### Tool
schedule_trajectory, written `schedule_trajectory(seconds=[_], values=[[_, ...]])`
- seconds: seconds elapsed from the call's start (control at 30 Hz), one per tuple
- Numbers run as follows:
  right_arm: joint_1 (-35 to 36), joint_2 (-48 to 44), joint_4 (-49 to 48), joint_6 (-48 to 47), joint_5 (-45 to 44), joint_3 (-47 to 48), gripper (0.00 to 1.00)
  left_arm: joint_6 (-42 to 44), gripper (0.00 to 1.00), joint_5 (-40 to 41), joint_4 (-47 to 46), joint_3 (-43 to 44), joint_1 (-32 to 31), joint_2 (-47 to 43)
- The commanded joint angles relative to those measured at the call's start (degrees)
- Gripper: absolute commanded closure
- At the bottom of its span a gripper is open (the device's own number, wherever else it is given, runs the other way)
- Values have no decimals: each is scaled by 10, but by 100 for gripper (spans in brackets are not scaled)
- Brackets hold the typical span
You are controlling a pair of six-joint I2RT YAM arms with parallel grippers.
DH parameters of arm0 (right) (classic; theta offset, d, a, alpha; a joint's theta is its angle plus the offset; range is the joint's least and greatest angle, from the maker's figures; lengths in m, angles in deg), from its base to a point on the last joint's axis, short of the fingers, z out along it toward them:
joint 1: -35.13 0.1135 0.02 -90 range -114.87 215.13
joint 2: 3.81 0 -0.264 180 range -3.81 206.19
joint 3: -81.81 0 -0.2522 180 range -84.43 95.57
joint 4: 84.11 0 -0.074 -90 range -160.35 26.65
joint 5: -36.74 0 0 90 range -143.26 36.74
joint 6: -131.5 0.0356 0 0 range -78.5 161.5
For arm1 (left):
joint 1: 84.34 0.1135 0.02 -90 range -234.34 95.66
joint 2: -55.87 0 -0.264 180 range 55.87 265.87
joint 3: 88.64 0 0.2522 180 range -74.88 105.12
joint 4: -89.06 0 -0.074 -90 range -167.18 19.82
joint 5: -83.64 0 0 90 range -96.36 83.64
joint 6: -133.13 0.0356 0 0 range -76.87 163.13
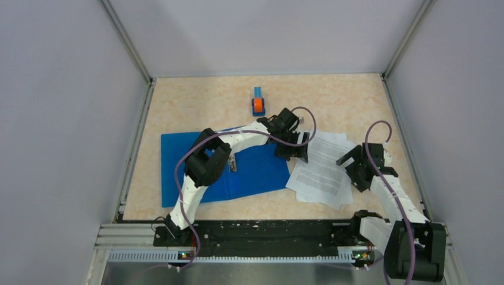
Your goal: Put the files into the folder
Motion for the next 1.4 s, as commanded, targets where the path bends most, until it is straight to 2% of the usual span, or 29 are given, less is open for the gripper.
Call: schedule_trajectory(seconds=[0.0,0.53,0.93,1.1,1.37], values=[[10,27,22,20,21,-22,1,-25,11,0,32,15,-14,56],[10,113,-52,-12,95,-9,1,-53,16,-12,39,116,-21,113],[10,103,-93,-55,192,18,3,-43,25,-56,32,131,9,107],[10,86,-127,-63,259,14,10,-23,28,-76,33,138,13,105],[10,65,-150,-64,320,30,29,-2,30,-99,31,140,26,85]])
